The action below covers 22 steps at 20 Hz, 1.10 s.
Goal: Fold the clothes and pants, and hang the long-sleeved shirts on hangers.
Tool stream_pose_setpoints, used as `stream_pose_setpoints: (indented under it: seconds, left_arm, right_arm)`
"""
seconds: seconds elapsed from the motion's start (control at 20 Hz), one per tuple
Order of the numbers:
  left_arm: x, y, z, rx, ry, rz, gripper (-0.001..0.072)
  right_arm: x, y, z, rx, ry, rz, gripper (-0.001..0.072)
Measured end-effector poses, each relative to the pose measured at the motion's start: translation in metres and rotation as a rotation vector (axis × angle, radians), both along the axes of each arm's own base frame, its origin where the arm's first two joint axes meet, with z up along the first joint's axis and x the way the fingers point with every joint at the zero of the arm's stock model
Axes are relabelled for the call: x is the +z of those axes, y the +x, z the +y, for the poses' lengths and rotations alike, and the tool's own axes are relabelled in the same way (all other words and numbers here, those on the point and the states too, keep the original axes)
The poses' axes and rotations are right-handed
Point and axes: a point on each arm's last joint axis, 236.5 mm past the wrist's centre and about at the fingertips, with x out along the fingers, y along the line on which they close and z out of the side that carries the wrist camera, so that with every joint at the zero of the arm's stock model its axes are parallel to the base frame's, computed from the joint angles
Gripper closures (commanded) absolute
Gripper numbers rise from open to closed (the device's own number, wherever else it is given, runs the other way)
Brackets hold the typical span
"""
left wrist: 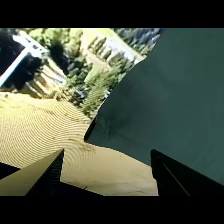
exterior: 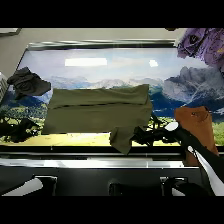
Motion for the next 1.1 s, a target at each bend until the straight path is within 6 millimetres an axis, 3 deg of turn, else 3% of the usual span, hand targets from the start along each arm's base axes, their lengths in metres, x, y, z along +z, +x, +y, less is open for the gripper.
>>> stream_pose_setpoints:
  seconds: [0.5, 0.55, 0.65, 0.85, 1.1]
  left_arm:
    - [-0.025, 0.007, -0.023, -0.058, -0.044, -0.008, 0.0115]
    - [-0.028, 0.009, -0.027, -0.064, -0.051, -0.006, 0.0268]
    - [-0.035, 0.008, -0.033, -0.083, -0.056, 0.01, 0.0678]
    - [-0.033, 0.014, -0.037, -0.093, -0.064, 0.001, 0.0692]
    - [0.004, 0.024, -0.032, -0.085, -0.033, -0.04, 0.0692]
  right_arm:
    - [0.009, 0.0, 0.001, 0.009, 0.007, -0.025, 0.0688]
    - [0.009, -0.001, 0.001, 0.011, 0.009, -0.023, 0.0688]
    - [0.01, -0.002, 0.002, 0.015, 0.011, -0.021, 0.0688]
    - [0.015, 0.003, 0.001, 0.029, 0.004, -0.045, 0.069]
    - [0.045, 0.018, -0.019, 0.043, -0.105, -0.151, 0.0691]
